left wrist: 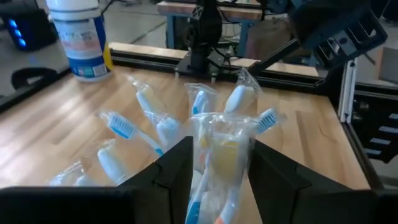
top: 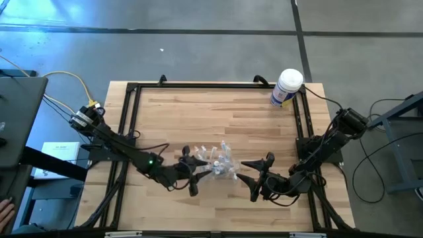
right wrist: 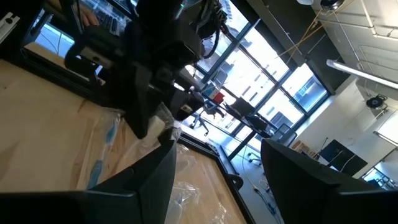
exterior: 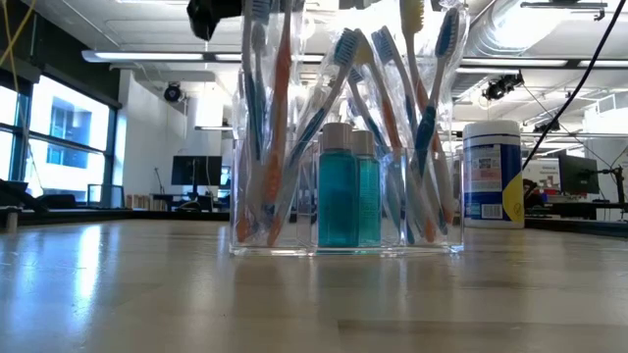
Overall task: Pick & Place toothbrushing station
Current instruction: Put the orange toothbrush into the transparent organizer, then return to Home Position
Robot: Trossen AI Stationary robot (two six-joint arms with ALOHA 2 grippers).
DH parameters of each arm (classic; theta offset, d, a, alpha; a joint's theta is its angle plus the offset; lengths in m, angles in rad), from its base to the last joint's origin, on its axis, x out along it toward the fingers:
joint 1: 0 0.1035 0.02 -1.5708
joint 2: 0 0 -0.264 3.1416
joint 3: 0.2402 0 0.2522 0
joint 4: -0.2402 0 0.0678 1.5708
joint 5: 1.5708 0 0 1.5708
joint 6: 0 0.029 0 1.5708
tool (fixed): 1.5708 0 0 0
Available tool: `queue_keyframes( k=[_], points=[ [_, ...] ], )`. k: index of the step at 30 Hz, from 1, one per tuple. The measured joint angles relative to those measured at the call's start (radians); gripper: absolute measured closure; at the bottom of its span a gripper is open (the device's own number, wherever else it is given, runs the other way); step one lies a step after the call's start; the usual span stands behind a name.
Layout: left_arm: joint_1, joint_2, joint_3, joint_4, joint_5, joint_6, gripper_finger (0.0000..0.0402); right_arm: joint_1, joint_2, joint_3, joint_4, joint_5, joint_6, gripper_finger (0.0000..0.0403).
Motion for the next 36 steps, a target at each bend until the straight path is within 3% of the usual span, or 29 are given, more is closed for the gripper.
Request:
queue_keyframes(
  k=[17, 23, 27, 31, 36],
  points=[
    [-0.111, -0.076, 0.000, 0.185, -0.242, 0.259, 0.0261, 0.000, 0.000, 0.000, 0.000, -0.004, -0.003, 0.0176],
    [-0.215, -0.135, 0.001, 0.279, -0.403, 0.454, 0.0261, 0.001, 0.000, 0.000, -0.002, -0.115, 0.010, 0.0176],
    [-0.277, -0.166, 0.001, 0.283, -0.530, 0.495, 0.0268, -0.003, 0.000, 0.000, -0.041, -0.172, 0.176, 0.0176],
    [-0.331, -0.180, 0.001, 0.282, -0.661, 0.541, 0.0303, -0.014, 0.000, 0.000, -0.084, -0.164, 0.192, 0.0176],
    [-0.341, -0.238, 0.001, 0.376, -0.819, 0.796, 0.0386, 0.004, 0.000, 0.000, -0.077, 0.032, 0.241, 0.0198]
  ],
)
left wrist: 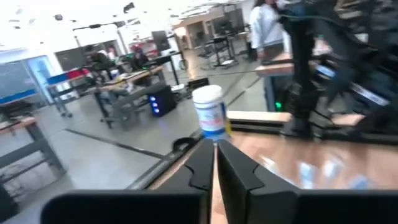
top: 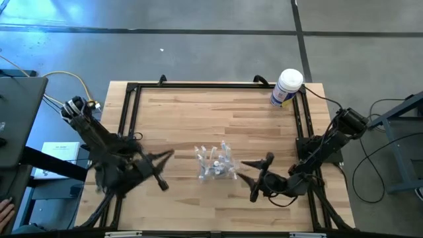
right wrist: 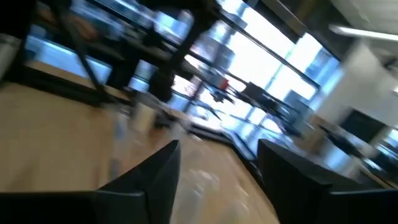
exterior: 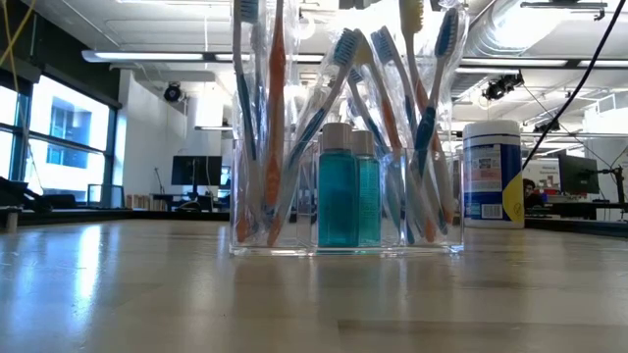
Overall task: Pick & Place toothbrushing station
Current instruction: Return to Home Position
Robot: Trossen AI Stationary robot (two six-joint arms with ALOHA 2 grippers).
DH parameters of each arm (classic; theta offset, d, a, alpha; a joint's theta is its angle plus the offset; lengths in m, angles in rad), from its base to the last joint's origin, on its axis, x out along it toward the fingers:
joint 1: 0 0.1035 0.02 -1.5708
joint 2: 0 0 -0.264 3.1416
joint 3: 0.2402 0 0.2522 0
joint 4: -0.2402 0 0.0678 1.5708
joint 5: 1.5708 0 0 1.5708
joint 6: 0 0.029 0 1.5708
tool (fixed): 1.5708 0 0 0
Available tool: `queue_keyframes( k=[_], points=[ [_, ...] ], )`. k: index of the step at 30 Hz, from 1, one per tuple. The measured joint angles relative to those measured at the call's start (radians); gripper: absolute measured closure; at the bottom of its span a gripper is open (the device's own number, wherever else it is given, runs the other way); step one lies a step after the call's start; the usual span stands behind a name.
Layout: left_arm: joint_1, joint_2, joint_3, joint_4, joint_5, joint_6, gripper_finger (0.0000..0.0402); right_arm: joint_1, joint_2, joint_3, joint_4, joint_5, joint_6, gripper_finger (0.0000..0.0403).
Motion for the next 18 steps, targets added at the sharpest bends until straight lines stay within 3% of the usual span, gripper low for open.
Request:
queue_keyframes(
  k=[4, 8, 10, 14, 18],
  points=[
    [0.021, -0.097, 0.000, 0.019, -0.003, 0.051, 0.0398, 0.048, -0.031, 0.000, 0.014, 0.200, -0.017, 0.0265],
    [0.048, -0.210, -0.001, -0.030, -0.012, 0.079, 0.0399, 0.071, -0.085, 0.000, 0.012, 0.292, -0.131, 0.0356],
    [0.072, -0.260, -0.002, -0.067, -0.013, 0.135, 0.0399, 0.071, -0.120, 0.000, 0.011, 0.275, -0.173, 0.0389],
    [0.137, -0.342, -0.005, -0.173, -0.013, 0.210, 0.0399, 0.060, -0.208, 0.000, -0.009, 0.177, -0.237, 0.0398],
    [0.223, -0.413, -0.046, -0.285, -0.010, 0.169, 0.0399, 0.017, -0.294, 0.000, -0.166, -0.069, -0.249, 0.0400]
  ],
)
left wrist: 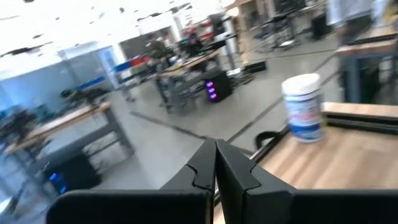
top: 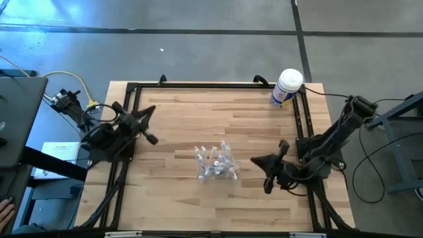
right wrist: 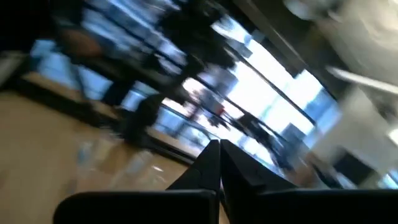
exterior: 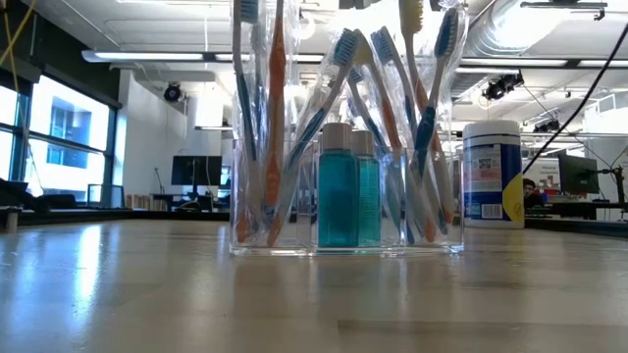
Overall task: Pick & Place toothbrushing station
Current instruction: Return to Home Position
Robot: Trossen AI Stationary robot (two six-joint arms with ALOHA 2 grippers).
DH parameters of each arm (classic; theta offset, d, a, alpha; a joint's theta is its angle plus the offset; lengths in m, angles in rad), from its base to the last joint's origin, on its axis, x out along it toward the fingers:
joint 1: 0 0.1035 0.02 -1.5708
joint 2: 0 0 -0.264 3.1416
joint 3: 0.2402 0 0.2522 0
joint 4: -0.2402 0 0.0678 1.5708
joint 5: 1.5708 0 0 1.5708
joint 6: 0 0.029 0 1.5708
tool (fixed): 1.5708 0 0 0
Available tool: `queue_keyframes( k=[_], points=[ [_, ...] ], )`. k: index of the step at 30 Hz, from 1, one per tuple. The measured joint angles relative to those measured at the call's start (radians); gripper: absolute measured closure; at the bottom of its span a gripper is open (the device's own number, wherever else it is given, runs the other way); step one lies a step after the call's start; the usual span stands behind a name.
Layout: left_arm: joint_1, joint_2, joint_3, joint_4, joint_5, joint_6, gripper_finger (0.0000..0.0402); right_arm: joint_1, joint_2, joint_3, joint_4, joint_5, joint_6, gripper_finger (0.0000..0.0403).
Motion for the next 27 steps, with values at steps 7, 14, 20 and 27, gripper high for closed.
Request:
queue_keyframes(
  k=[7, 14, 20, 27],
  points=[
    [0.093, -0.210, -0.210, -0.057, 0.051, -0.201, 0.0400, -0.238, -0.206, 0.000, -0.644, -0.640, 0.438, 0.0400],
    [0.060, -0.536, -0.513, -0.059, 0.200, -0.372, 0.0400, -0.480, -0.325, -0.019, -0.904, -1.064, 0.650, 0.0400],
    [0.020, -0.814, -0.695, -0.071, 0.211, -0.435, 0.0400, -0.607, -0.420, -0.198, -0.660, -1.318, 0.657, 0.0400],
    [-0.106, -0.839, -0.795, -0.068, 0.231, -0.467, 0.0400, -0.640, -0.471, -0.491, -0.218, -1.322, 0.725, 0.0401]
  ],
)
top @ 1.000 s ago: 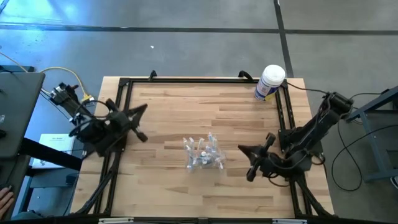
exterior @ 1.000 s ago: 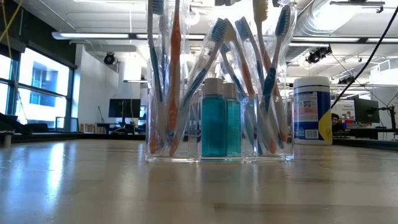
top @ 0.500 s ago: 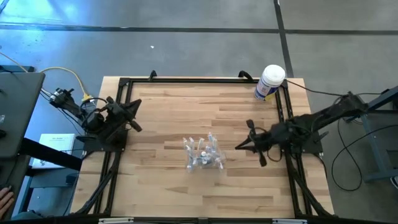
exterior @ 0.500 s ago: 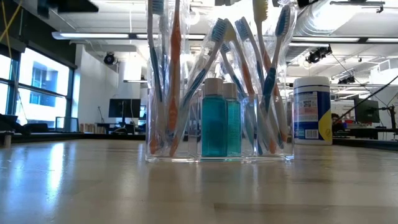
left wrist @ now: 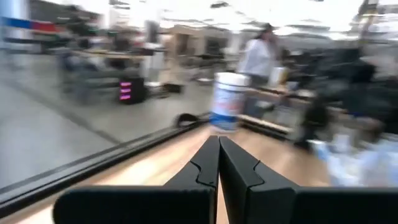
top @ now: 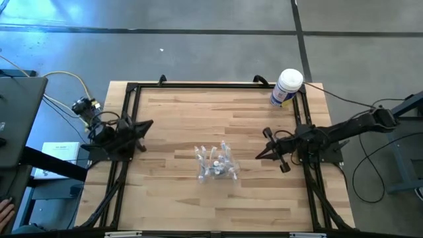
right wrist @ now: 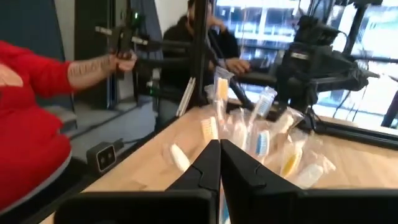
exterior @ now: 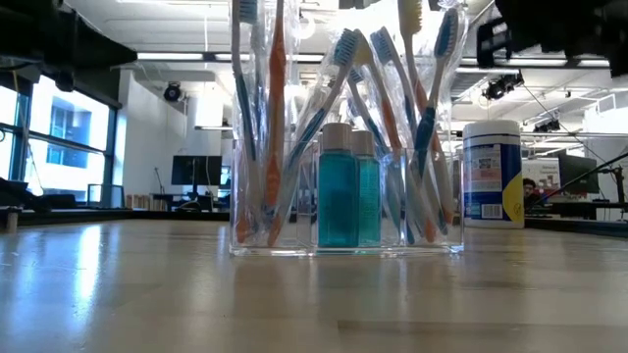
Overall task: Pick & Place toothbrushing station
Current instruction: Return to Home Position
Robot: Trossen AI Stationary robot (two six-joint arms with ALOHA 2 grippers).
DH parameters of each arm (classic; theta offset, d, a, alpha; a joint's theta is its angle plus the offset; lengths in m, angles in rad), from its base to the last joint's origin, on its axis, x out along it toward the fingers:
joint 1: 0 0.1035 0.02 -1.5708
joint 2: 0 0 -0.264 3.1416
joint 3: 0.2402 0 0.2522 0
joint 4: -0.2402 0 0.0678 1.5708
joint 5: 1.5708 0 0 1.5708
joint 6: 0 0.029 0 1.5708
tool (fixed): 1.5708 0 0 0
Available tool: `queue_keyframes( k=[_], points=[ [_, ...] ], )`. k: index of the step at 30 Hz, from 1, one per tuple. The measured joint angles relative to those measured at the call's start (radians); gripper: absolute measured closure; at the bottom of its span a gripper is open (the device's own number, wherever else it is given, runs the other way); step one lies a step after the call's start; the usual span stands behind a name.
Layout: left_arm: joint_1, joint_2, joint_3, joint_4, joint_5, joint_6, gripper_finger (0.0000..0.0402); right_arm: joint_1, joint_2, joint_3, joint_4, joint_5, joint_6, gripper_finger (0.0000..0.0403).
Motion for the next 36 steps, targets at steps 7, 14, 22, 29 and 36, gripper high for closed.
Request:
queue_keyframes(
  k=[7, 14, 22, 29, 36],
  points=[
    [-0.152, 0.000, -0.009, -0.007, -0.039, -0.061, 0.0400, 0.000, 0.001, -0.195, 0.268, 0.204, 0.059, 0.0401],
    [-0.271, 0.000, -0.010, -0.026, -0.128, -0.145, 0.0400, 0.002, -0.011, -0.235, 0.220, 0.157, 0.059, 0.0401],
    [-0.346, 0.000, -0.012, -0.095, -0.127, -0.224, 0.0400, 0.002, -0.011, -0.236, 0.218, 0.104, 0.047, 0.0401],
    [-0.352, 0.000, -0.071, -0.302, -0.032, -0.361, 0.0399, 0.002, -0.007, -0.236, 0.184, 0.102, 0.035, 0.0401],
    [-0.351, 0.017, -0.075, -0.385, -0.026, -0.426, 0.0399, 0.002, -0.006, -0.237, 0.155, 0.111, 0.036, 0.0401]
  ],
)
